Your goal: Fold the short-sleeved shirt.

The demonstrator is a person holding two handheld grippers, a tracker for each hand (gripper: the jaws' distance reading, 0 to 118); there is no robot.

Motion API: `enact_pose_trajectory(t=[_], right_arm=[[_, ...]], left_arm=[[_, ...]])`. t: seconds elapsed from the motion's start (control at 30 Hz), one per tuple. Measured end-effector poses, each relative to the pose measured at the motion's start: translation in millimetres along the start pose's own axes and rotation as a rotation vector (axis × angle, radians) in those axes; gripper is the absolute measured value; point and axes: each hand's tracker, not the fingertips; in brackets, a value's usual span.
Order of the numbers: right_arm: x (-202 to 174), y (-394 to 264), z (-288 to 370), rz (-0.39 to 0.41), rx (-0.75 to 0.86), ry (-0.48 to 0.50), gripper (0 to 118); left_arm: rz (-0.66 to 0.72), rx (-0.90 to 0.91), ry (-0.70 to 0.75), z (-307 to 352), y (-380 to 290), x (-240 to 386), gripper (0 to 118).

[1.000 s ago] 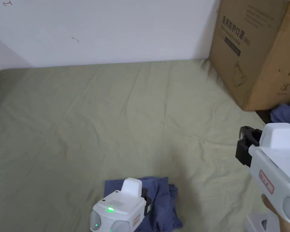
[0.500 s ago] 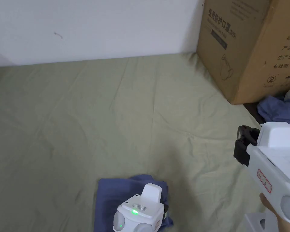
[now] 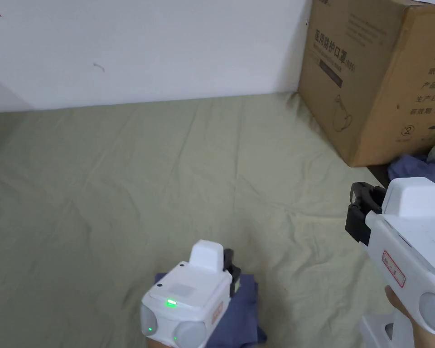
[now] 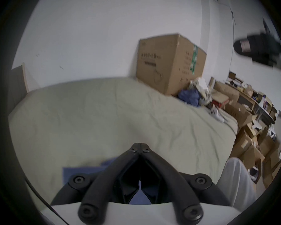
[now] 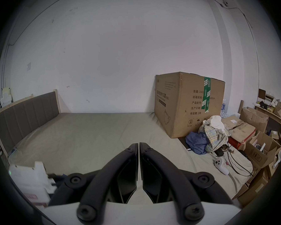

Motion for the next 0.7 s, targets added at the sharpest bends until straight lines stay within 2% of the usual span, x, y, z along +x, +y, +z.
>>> enact_pose_trajectory(t=[0.4, 0.7], right_arm=[[-39.4, 24.4, 8.3, 0.006, 0.093, 0.061, 2], [-59.3, 23.4, 5.6, 0.016, 0.128, 0.082, 2]], left_arm=[[-0.031, 0.269, 0.260, 82.9, 83.0, -83.0, 0], [-0.033, 0.336, 0.390, 124.6, 93.2, -122.9, 0]])
